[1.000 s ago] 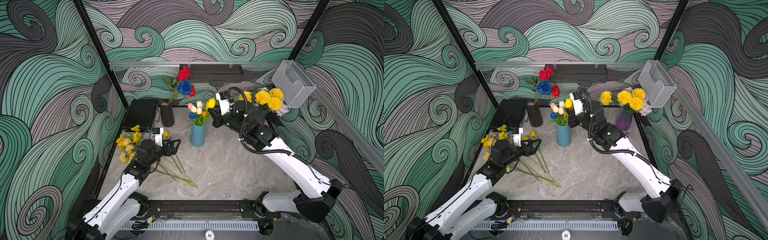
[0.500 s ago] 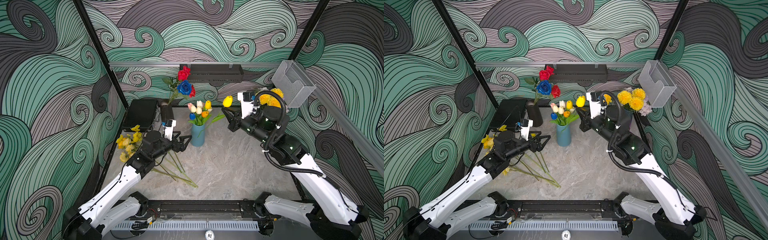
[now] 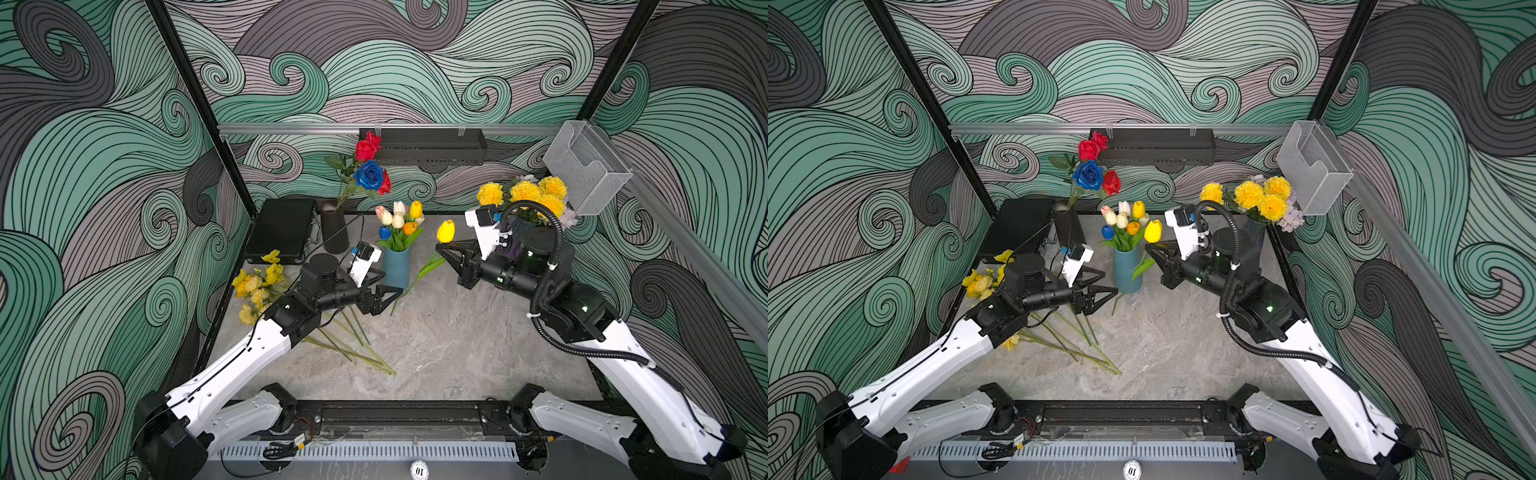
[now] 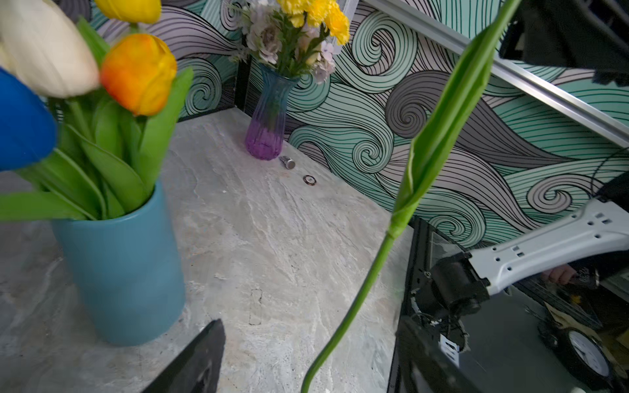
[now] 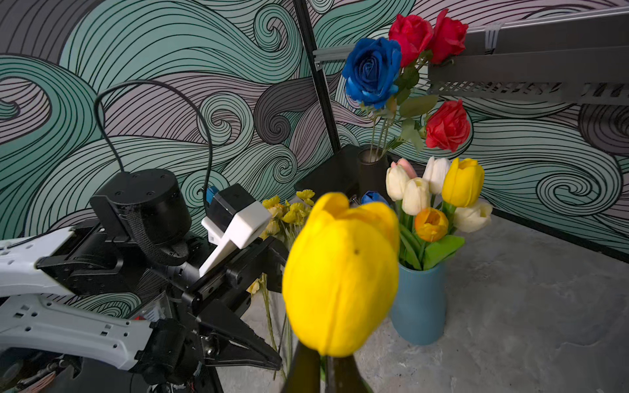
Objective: Pick out yellow flowers from the vase
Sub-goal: Place the flower at the center of the board.
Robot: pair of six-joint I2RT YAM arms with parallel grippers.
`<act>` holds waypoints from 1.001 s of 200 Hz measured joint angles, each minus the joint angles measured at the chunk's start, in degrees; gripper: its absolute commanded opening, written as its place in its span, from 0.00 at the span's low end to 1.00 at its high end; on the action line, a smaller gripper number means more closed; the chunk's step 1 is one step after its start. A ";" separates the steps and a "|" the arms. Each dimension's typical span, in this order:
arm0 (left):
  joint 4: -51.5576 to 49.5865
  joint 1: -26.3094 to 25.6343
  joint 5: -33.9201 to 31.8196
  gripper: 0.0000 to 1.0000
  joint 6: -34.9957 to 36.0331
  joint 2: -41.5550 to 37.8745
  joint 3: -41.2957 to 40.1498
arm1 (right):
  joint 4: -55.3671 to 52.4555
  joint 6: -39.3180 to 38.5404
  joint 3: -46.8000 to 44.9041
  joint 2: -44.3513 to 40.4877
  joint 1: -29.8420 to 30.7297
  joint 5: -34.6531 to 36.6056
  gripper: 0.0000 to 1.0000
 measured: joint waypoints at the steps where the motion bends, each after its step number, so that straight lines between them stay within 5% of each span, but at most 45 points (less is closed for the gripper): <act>1: -0.15 -0.09 0.15 0.72 0.15 0.09 0.09 | 0.00 0.00 -0.04 0.00 0.00 -0.04 0.00; 124: -7.50 -4.63 5.27 0.05 5.46 7.96 6.16 | 2.58 0.70 -2.51 0.02 0.00 -3.50 0.00; 166: -7.89 -5.20 5.03 0.00 5.95 8.24 6.45 | 3.15 0.68 -3.13 0.04 -0.31 -3.37 0.00; 200: -7.87 -5.25 3.82 0.00 5.90 8.22 6.45 | 3.63 0.31 -3.78 -0.17 -0.31 -2.89 0.23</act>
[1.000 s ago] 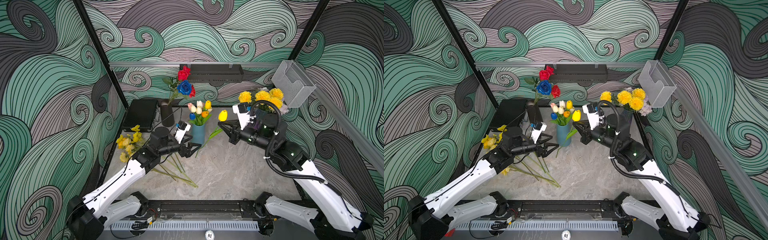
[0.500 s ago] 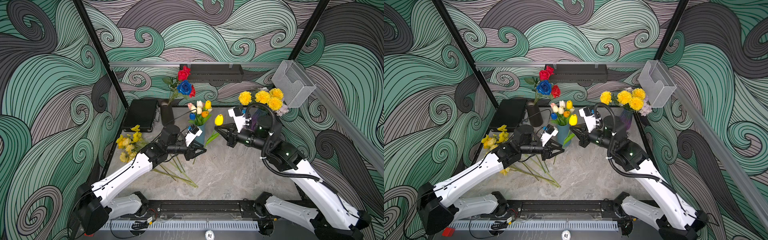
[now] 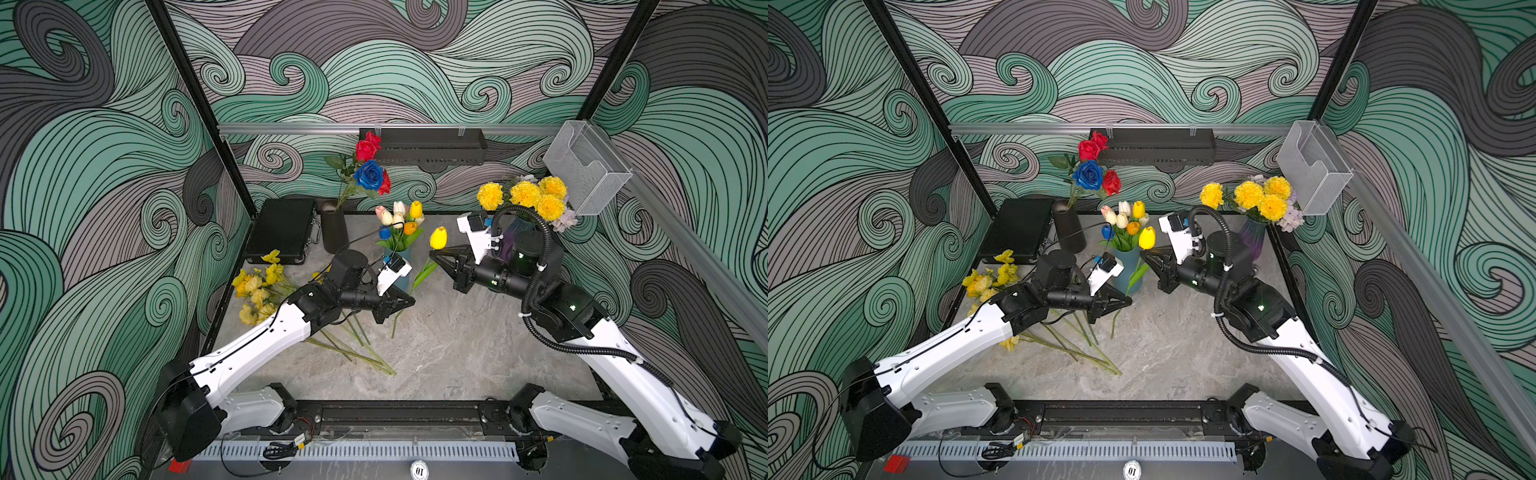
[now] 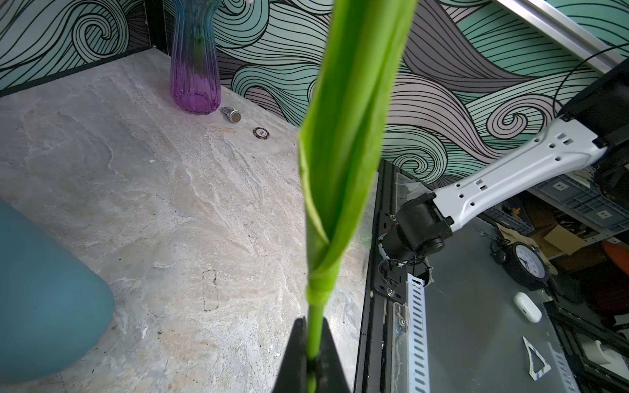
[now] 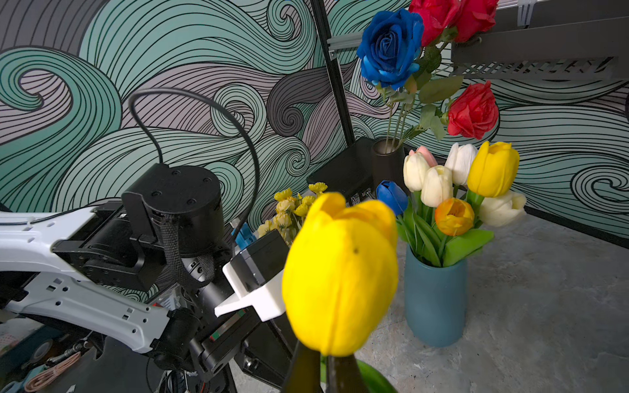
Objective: Pick out yellow flowers from the vase
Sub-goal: Place the flower at the center of the board.
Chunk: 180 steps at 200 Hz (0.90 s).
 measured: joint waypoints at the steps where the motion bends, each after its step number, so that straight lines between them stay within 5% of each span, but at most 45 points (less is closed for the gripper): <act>1: 0.00 0.00 -0.07 0.00 0.00 0.00 0.00 | 0.00 -0.11 -0.02 -0.04 0.00 0.04 0.24; 58: 0.02 -0.04 -12.28 0.00 -3.80 -5.22 -3.08 | 2.95 -1.68 -7.15 -5.29 0.00 8.35 0.52; 119: -5.75 1.29 -34.99 0.01 -14.43 -17.62 -12.79 | 6.54 -1.38 -13.18 -7.37 -0.26 19.96 0.54; 180: -7.82 14.53 -37.70 0.04 -27.98 -19.67 -22.45 | 7.34 0.17 -13.42 -5.25 -1.33 23.71 0.55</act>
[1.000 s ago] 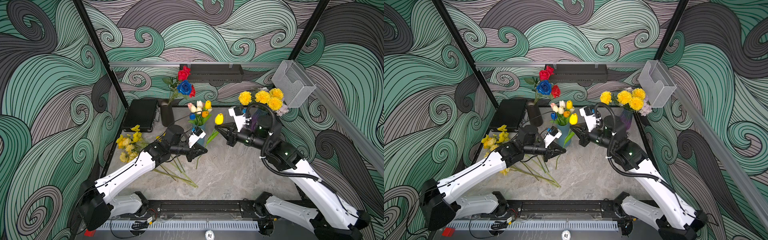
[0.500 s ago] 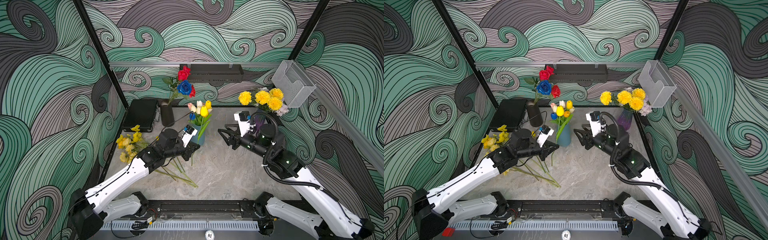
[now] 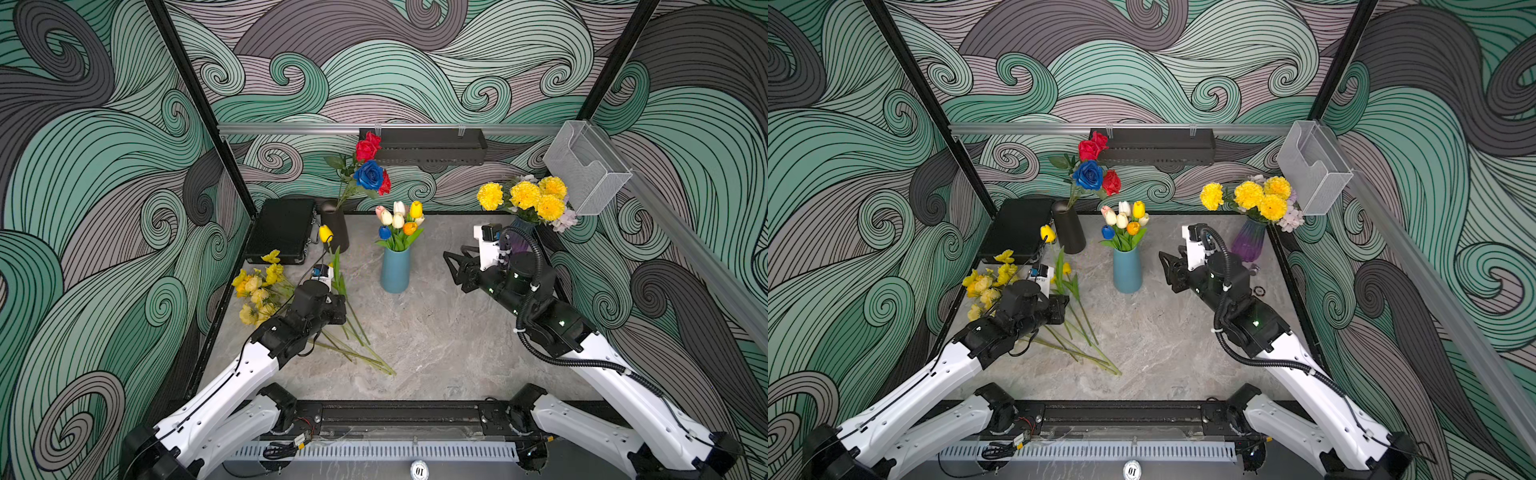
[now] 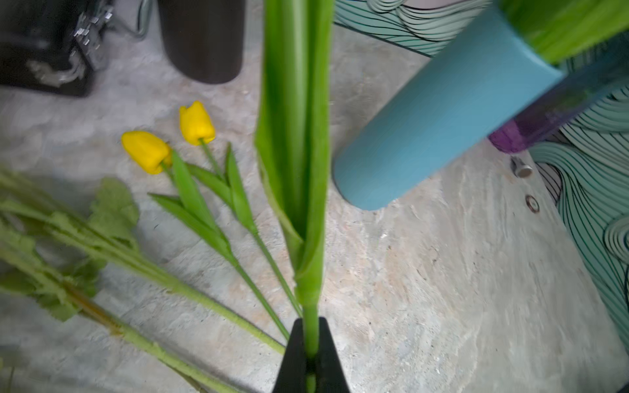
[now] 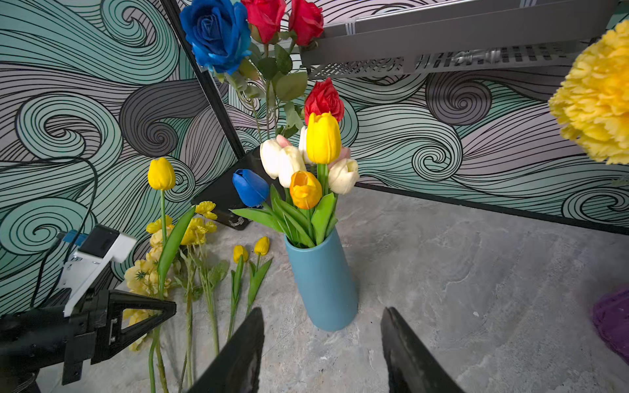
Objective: Pick out yellow flowers from the vase
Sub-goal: Place the flower at the center of the board.
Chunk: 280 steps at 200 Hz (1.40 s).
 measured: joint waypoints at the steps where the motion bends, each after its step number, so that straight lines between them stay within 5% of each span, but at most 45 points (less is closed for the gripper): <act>1: 0.02 0.17 0.04 0.04 -0.11 0.07 -0.11 | 0.02 0.04 0.00 0.02 -0.02 0.02 0.55; 60: 3.10 7.13 9.29 0.03 -8.48 12.17 -0.72 | -0.07 1.05 -0.02 0.26 -1.01 0.46 0.56; 164: 10.10 10.21 17.07 0.04 -14.53 28.74 0.76 | -0.09 1.90 -0.04 1.92 -1.38 0.61 0.55; 280: 11.37 10.91 17.84 0.37 -15.39 27.61 0.79 | -0.07 2.45 -0.04 4.63 -1.57 -0.55 0.46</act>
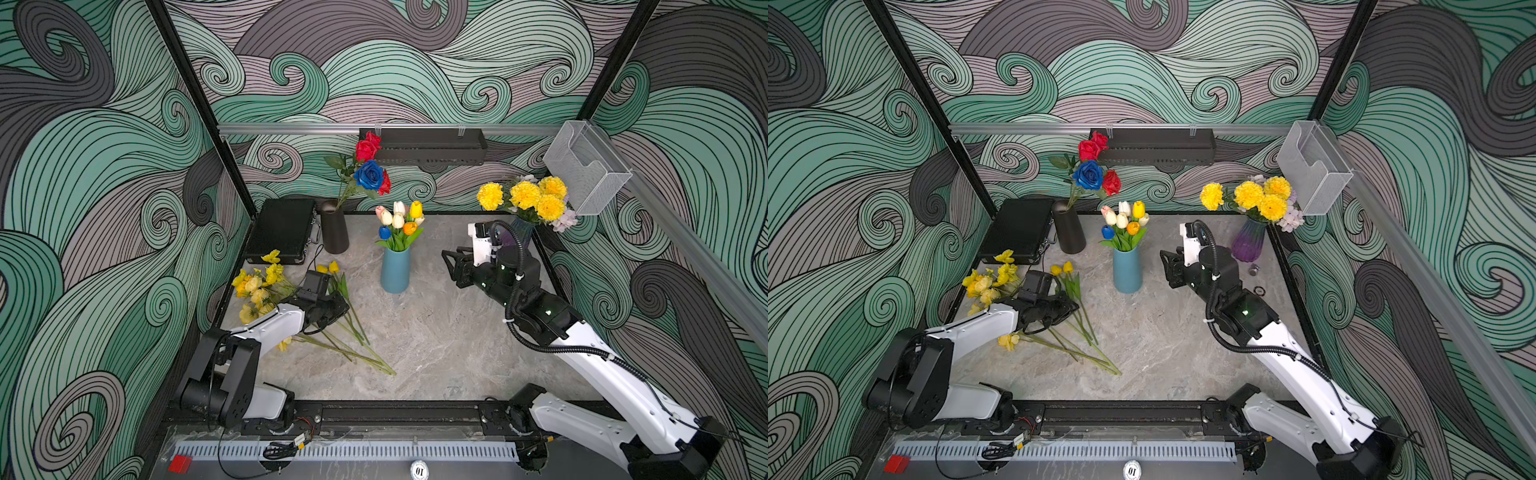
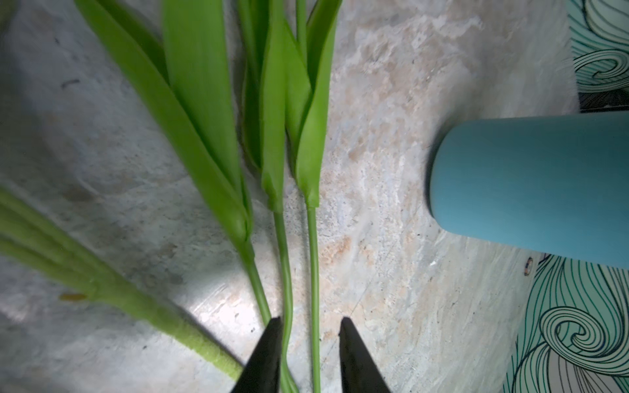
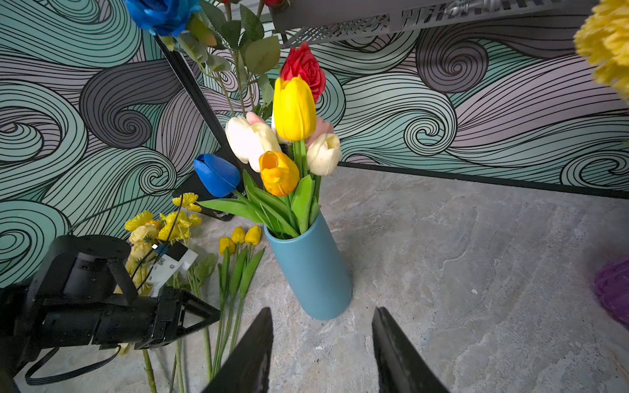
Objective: Pick out yellow flowers from the vase
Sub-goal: Place the flower at the center of the board.
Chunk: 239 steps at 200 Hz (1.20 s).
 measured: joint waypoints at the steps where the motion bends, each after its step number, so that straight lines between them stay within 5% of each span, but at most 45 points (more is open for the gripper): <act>1: -0.11 0.00 -0.09 0.37 0.15 -0.31 0.00 | 0.00 0.00 0.00 0.04 0.00 -0.07 0.46; 80: -1.07 0.15 -5.66 0.71 6.62 -20.48 -1.90 | 4.11 1.38 0.00 5.20 0.11 -7.15 0.42; 162: 8.28 0.17 -2.32 0.81 14.86 -33.59 -13.68 | 15.10 2.49 0.48 15.02 3.93 -8.85 0.39; 239: 14.80 0.17 2.73 0.84 21.09 -32.00 -18.67 | 19.43 5.70 3.67 24.13 3.93 -4.98 0.30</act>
